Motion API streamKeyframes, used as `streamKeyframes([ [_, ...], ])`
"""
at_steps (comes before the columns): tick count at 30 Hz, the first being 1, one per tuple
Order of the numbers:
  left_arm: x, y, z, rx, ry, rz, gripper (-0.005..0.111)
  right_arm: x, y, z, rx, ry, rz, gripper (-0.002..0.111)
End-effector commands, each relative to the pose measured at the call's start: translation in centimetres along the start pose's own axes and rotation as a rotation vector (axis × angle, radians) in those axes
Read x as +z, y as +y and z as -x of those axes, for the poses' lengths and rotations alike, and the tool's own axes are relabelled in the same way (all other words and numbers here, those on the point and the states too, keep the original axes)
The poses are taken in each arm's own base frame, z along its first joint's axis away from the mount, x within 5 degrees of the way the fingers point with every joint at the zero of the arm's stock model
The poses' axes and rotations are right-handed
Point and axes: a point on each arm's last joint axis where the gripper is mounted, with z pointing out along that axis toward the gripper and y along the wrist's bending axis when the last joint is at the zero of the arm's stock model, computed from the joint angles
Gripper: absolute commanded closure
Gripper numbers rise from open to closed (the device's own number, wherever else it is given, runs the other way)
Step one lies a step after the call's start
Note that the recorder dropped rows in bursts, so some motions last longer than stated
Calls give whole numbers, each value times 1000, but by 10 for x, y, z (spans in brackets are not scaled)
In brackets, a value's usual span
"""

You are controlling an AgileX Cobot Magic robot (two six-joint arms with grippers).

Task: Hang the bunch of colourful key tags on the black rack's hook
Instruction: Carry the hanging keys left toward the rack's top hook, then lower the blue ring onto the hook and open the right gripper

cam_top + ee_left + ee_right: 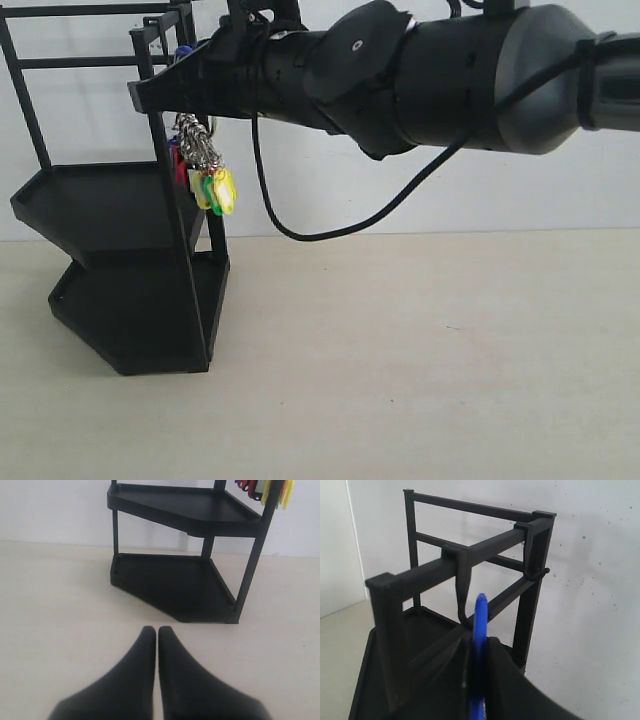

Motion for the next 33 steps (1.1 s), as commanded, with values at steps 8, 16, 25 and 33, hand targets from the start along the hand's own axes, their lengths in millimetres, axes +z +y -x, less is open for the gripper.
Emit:
streamKeyframes([
  [8,0,0,0,8,-6,4,102,-2,-4,9,7,-46,-36,43],
  [16,0,0,0,8,-6,4,102,-8,-4,17,17,-65,-35,44],
  [25,0,0,0,8,-6,4,102,-14,-3,24,36,-65,-15,56],
  [33,0,0,0,8,-6,4,102,-14,0,20,42,-30,21,62],
])
